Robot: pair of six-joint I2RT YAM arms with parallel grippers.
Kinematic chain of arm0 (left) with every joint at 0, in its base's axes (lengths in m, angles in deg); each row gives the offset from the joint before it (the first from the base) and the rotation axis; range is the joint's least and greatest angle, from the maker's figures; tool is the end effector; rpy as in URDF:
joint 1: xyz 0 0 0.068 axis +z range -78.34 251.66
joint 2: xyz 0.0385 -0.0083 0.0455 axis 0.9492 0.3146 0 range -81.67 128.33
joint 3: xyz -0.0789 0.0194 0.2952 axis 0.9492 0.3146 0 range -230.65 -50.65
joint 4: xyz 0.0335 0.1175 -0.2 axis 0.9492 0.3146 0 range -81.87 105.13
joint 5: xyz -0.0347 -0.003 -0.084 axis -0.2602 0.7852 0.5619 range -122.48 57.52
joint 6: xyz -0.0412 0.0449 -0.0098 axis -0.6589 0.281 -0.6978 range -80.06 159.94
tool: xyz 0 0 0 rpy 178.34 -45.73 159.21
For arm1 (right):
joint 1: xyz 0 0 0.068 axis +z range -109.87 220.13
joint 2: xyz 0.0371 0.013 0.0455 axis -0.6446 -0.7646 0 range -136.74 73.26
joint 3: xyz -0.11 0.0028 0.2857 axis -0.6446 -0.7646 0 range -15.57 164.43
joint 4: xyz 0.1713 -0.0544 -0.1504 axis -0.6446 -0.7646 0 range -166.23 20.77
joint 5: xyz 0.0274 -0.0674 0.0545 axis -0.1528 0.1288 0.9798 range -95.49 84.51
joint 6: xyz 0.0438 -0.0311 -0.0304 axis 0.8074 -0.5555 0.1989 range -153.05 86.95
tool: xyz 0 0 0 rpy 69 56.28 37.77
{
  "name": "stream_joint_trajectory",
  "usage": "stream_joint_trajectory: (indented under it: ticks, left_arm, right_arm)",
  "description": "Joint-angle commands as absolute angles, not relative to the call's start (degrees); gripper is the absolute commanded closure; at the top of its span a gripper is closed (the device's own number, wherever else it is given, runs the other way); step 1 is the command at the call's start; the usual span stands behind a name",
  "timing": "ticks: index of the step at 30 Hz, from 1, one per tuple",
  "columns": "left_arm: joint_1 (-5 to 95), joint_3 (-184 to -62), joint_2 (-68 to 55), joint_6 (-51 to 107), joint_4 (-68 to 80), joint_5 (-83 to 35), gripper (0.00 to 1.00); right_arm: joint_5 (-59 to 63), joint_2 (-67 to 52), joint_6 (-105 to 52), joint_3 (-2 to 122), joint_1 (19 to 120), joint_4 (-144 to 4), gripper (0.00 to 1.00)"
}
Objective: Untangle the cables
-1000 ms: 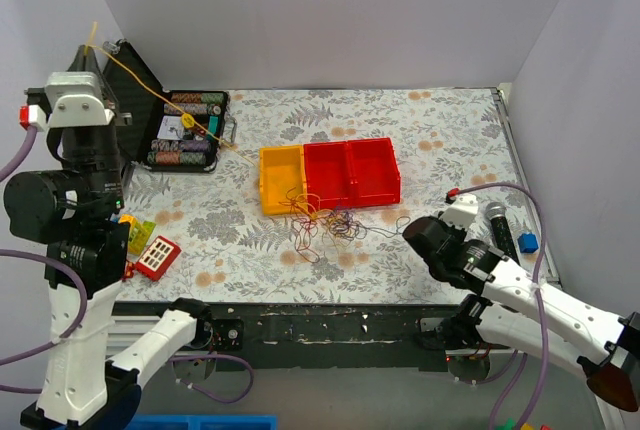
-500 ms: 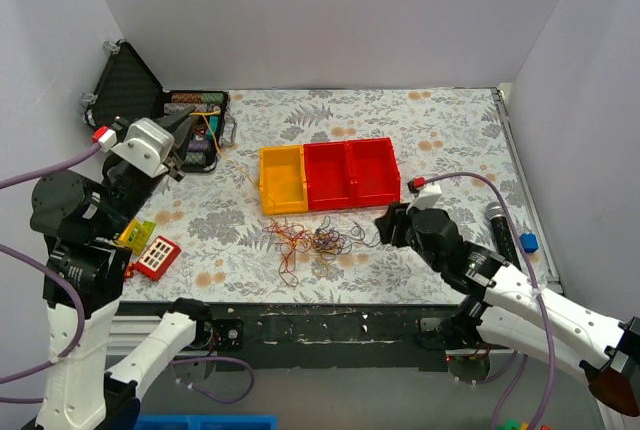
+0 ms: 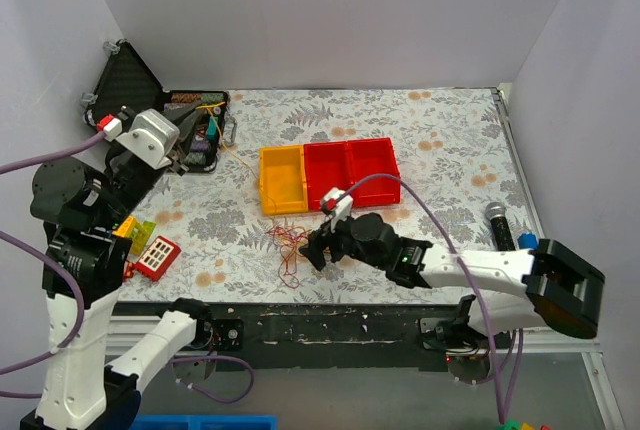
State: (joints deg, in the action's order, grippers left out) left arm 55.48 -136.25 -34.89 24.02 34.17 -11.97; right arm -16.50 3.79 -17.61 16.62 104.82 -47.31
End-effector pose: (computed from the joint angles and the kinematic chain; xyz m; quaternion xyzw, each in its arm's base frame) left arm 0.0541 -0.0326 0.5391 0.1405 0.6138 -0.3193 0.7082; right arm 0.1101 0.2122 0.2781 -0.2771 0.7439 0.3300 0.5109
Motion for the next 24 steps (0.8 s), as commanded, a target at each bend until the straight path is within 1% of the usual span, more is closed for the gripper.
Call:
stream_joint_trajectory:
  ticks: [1,5,9,11,14,16,17,18,21,24]
  left_arm:
    - [55.93,-140.03,-34.39,24.3,34.41,-11.48,0.93]
    - [55.93,-141.96,-33.86,24.12,34.76,-11.48,0.93]
    - [55.93,-143.37,-33.6,24.21,35.11,-11.56,0.94]
    - [55.84,-144.25,-33.51,24.3,35.11,-11.82,0.94]
    - [55.84,-145.83,-32.98,23.95,34.07,-13.23,0.96]
    - [55.84,-146.1,-32.89,23.16,30.83,-15.77,1.0]
    - [55.84,-146.19,-32.89,22.98,28.89,-17.43,1.0]
    - [55.84,-146.1,-32.81,22.89,26.44,-19.1,1.0]
    - [55.84,-146.45,-32.37,23.76,17.83,-26.3,1.0]
    - [55.93,-148.64,-30.7,26.22,10.79,-33.51,1.0]
  right_arm:
    - [-15.78,-4.59,-22.59,23.01,106.31,-33.82,0.11]
    - [-16.3,-12.06,-23.03,26.18,106.23,-30.74,0.11]
    - [-18.15,-17.96,-21.37,28.64,106.31,-32.66,0.17]
    - [-17.89,-19.72,-20.66,28.64,106.23,-33.89,0.24]
    - [-16.84,-20.69,-19.08,26.45,106.23,-34.6,0.38]
    - [-16.48,-20.6,-17.67,24.43,106.31,-35.12,0.47]
    - [-16.48,-20.43,-16.89,23.21,106.23,-35.3,0.52]
    - [-16.57,-20.17,-16.09,21.89,106.31,-35.39,0.54]
    - [-16.13,-19.2,-13.99,17.93,106.23,-35.39,0.55]
    - [-15.6,-17.8,-11.88,14.16,106.23,-35.48,0.52]
